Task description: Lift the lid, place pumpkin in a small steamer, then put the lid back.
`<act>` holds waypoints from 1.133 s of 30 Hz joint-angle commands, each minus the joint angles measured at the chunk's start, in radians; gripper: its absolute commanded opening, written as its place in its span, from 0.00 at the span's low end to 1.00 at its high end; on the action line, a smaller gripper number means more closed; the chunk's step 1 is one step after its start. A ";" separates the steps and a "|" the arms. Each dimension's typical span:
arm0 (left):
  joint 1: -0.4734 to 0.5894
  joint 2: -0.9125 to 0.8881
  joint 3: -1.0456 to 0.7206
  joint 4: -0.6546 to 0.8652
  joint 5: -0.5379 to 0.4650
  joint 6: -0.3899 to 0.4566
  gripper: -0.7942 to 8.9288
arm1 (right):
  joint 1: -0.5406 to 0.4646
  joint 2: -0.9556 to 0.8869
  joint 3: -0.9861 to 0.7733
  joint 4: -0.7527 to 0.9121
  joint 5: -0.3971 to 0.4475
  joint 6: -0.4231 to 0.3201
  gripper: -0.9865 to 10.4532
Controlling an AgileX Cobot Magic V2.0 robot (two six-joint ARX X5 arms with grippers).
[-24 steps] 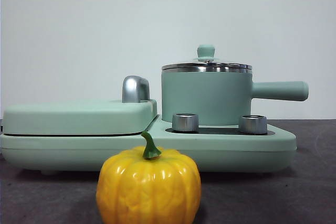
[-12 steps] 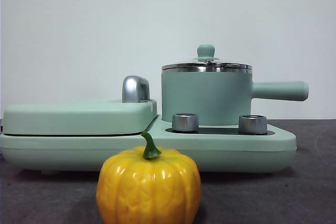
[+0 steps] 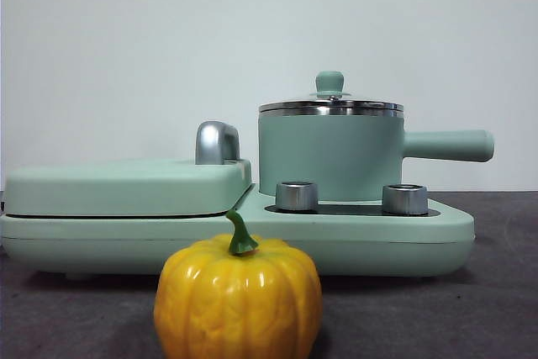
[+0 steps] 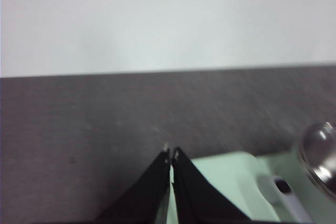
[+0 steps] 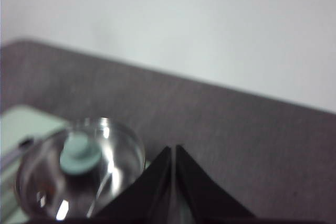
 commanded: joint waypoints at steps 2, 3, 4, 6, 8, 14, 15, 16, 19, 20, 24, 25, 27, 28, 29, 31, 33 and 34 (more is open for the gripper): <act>-0.045 0.061 0.052 -0.002 0.032 0.073 0.09 | 0.029 0.021 0.016 -0.045 -0.001 -0.102 0.10; -0.063 0.078 0.060 -0.002 0.037 0.083 0.09 | 0.038 0.022 0.016 -0.061 -0.002 -0.121 0.10; -0.079 0.093 0.067 -0.002 0.045 0.096 0.09 | 0.047 0.023 0.016 -0.076 -0.001 -0.138 0.10; -0.108 0.119 0.077 -0.002 0.053 0.123 0.09 | 0.062 0.023 0.016 -0.103 -0.002 -0.164 0.10; -0.145 0.137 0.080 -0.002 0.055 0.172 0.09 | 0.078 0.024 0.016 -0.131 -0.002 -0.183 0.10; -0.244 0.167 0.080 -0.026 0.054 0.306 0.09 | 0.120 0.026 0.016 -0.193 -0.002 -0.224 0.13; -0.262 0.172 0.080 -0.037 0.054 0.340 0.09 | 0.127 0.026 0.016 -0.200 -0.002 -0.227 0.18; -0.274 0.174 0.080 -0.043 0.054 0.361 0.09 | 0.132 0.026 0.016 -0.204 -0.002 -0.227 0.23; -0.305 0.176 0.080 -0.047 0.054 0.399 0.17 | 0.143 0.026 0.016 -0.204 -0.002 -0.227 0.32; -0.311 0.176 0.080 -0.046 0.054 0.404 0.20 | 0.145 0.026 0.016 -0.204 -0.002 -0.227 0.32; -0.327 0.176 0.080 -0.047 0.054 0.402 0.39 | 0.145 0.026 0.016 -0.203 -0.002 -0.226 0.32; -0.328 0.176 0.080 -0.046 0.054 0.400 0.41 | 0.145 0.025 0.016 -0.203 -0.002 -0.226 0.32; -0.330 0.176 0.080 -0.038 0.054 0.380 0.41 | 0.145 0.025 0.016 -0.203 -0.002 -0.226 0.32; -0.333 0.176 0.080 -0.029 0.054 0.372 0.41 | 0.145 0.025 0.016 -0.203 -0.002 -0.226 0.32; -0.337 0.177 0.080 -0.021 0.054 0.367 0.41 | 0.145 0.025 0.016 -0.203 -0.002 -0.226 0.32; -0.348 0.180 0.080 0.008 0.054 0.357 0.40 | 0.145 0.025 0.016 -0.202 -0.002 -0.225 0.32; -0.361 0.186 0.080 0.033 0.054 0.356 0.40 | 0.145 0.025 0.016 -0.202 -0.002 -0.222 0.32; -0.368 0.191 0.080 0.045 0.054 0.356 0.40 | 0.145 0.025 0.016 -0.201 -0.002 -0.220 0.32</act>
